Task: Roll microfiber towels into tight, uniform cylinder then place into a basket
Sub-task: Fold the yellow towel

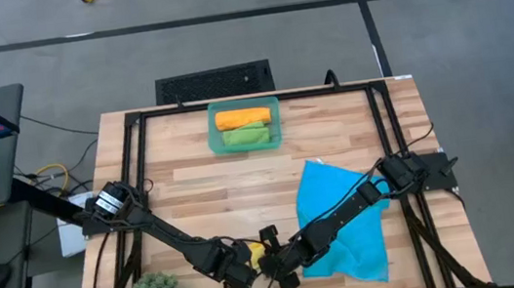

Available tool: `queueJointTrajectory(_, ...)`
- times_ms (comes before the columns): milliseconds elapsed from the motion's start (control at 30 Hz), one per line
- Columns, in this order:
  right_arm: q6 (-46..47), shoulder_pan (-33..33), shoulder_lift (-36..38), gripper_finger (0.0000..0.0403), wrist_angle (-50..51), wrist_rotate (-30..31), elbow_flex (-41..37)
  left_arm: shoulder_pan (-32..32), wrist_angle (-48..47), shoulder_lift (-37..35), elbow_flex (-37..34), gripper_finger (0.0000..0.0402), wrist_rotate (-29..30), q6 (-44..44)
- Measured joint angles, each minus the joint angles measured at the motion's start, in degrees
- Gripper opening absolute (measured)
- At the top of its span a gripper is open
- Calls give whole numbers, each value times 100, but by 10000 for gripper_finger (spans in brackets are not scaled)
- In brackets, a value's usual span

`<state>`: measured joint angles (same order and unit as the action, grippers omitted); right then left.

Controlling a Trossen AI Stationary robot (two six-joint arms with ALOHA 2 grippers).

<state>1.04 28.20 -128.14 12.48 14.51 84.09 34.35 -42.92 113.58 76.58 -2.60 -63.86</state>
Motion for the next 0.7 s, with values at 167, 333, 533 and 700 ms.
queueJointTrajectory(167,249,13,-2,28,-100,-110,-15,36,-19,0,0,161,51,459)
queueJointTrajectory(333,412,16,-2,8,-162,-182,-17,279,-62,0,0,162,513,1230)
queueJointTrajectory(533,606,16,-4,21,-196,-223,-15,677,-710,9,160,161,1102,1178)
queueJointTrajectory(700,619,7,-4,9,-196,-231,-16,1047,-1358,13,524,160,1478,1070)
